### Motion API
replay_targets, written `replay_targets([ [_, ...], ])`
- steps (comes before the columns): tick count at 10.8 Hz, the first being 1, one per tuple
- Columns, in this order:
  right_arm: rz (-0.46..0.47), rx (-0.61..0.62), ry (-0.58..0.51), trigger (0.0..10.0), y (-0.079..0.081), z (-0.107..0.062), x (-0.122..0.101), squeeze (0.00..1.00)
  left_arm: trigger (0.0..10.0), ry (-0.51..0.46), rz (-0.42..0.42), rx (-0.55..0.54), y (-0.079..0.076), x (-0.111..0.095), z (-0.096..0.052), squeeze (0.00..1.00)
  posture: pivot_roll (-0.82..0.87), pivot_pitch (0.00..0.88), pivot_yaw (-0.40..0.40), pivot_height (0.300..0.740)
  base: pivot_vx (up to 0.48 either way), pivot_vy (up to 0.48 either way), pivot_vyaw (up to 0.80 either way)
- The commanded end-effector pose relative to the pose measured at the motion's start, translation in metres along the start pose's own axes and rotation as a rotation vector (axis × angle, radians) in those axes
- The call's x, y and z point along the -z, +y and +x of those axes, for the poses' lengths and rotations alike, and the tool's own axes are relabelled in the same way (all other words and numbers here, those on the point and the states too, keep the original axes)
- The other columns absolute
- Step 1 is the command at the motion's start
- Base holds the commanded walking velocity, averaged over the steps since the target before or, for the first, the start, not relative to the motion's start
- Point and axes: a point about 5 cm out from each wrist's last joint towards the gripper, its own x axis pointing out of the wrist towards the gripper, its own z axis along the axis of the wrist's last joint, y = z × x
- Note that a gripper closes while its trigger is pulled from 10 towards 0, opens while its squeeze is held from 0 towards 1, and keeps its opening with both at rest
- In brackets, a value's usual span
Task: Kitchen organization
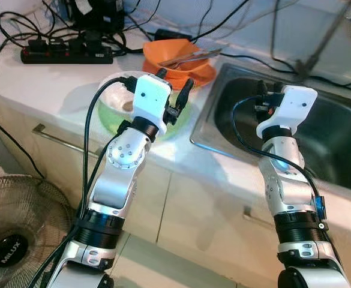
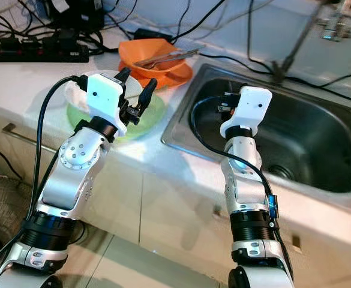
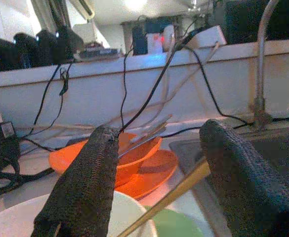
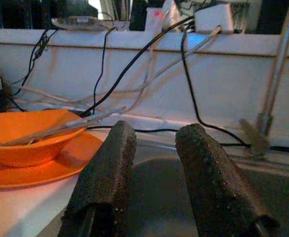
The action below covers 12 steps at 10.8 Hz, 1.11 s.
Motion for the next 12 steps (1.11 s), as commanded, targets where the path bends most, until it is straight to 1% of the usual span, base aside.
replay_targets([
  [1, -0.001, 0.005, -0.002, 10.0, -0.0018, 0.0, -0.0023, 0.0, 10.0, -0.006, 0.008, 0.01, -0.0017, -0.0009, 0.0025, 0.0, 0.02, 0.043, -0.117, 0.74, 0.48, 0.0, 0.0],
  [9, 0.001, 0.005, 0.001, 10.0, -0.0015, -0.0004, -0.001, 0.0, 10.0, -0.013, 0.007, 0.014, -0.0017, -0.0003, 0.0029, 0.0, 0.02, 0.044, -0.117, 0.74, 0.404, 0.0, 0.0],
  [10, 0.001, 0.005, 0.002, 10.0, -0.0013, -0.0005, -0.0009, 0.0, 10.0, -0.021, 0.006, 0.016, -0.0022, -0.0015, 0.0028, 0.0, 0.02, 0.044, -0.117, 0.74, 0.259, 0.0, 0.0],
  [12, 0.002, 0.004, 0.004, 10.0, -0.0009, -0.0008, -0.0005, 0.0, 10.0, -0.044, 0.0, 0.022, -0.0034, -0.0044, 0.0021, 0.0, 0.02, 0.044, -0.117, 0.74, 0.0, 0.0, 0.0],
])
